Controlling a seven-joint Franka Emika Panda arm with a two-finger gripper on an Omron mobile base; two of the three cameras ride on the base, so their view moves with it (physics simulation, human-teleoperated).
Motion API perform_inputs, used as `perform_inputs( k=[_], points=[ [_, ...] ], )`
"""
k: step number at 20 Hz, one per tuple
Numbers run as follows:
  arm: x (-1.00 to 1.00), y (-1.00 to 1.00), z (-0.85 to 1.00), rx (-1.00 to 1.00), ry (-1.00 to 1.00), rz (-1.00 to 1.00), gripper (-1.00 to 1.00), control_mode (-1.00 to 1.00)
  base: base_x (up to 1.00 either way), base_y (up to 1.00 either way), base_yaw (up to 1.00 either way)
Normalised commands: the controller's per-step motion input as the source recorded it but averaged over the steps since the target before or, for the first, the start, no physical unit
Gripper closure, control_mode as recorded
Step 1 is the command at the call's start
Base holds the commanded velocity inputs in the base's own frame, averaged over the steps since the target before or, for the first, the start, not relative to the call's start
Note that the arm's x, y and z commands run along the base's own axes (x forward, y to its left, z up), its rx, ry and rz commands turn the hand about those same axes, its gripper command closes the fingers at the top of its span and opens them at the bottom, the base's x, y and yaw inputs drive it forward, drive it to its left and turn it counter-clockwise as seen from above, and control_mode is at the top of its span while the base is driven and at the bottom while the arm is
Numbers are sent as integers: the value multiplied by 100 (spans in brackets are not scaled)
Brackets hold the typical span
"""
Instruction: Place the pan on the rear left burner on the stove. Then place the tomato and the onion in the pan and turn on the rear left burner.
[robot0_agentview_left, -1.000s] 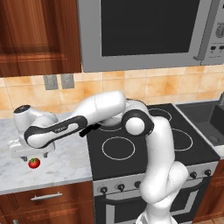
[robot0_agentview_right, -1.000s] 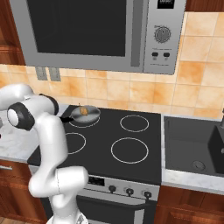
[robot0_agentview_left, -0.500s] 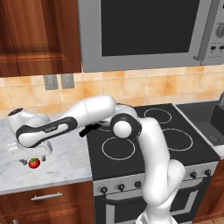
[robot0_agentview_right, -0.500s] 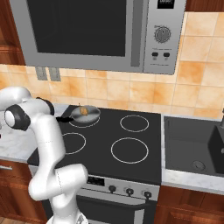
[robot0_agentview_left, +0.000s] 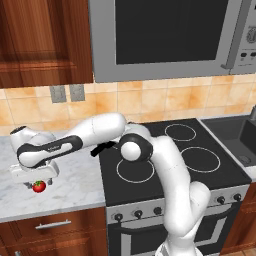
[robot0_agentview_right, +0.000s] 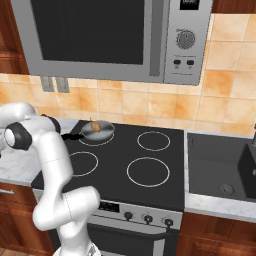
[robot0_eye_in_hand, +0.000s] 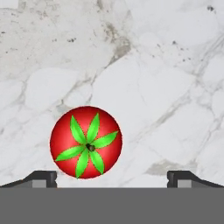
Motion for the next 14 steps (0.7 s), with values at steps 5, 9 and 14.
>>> perform_inputs(
  k=[5, 9, 14],
  points=[
    [13, 2, -17, 0, 0, 0, -100, -100, 0, 0, 0],
    [9, 5, -20, 0, 0, 0, -100, -100, 0, 0, 0],
    [9, 6, -16, 0, 0, 0, -100, -100, 0, 0, 0]
  ],
)
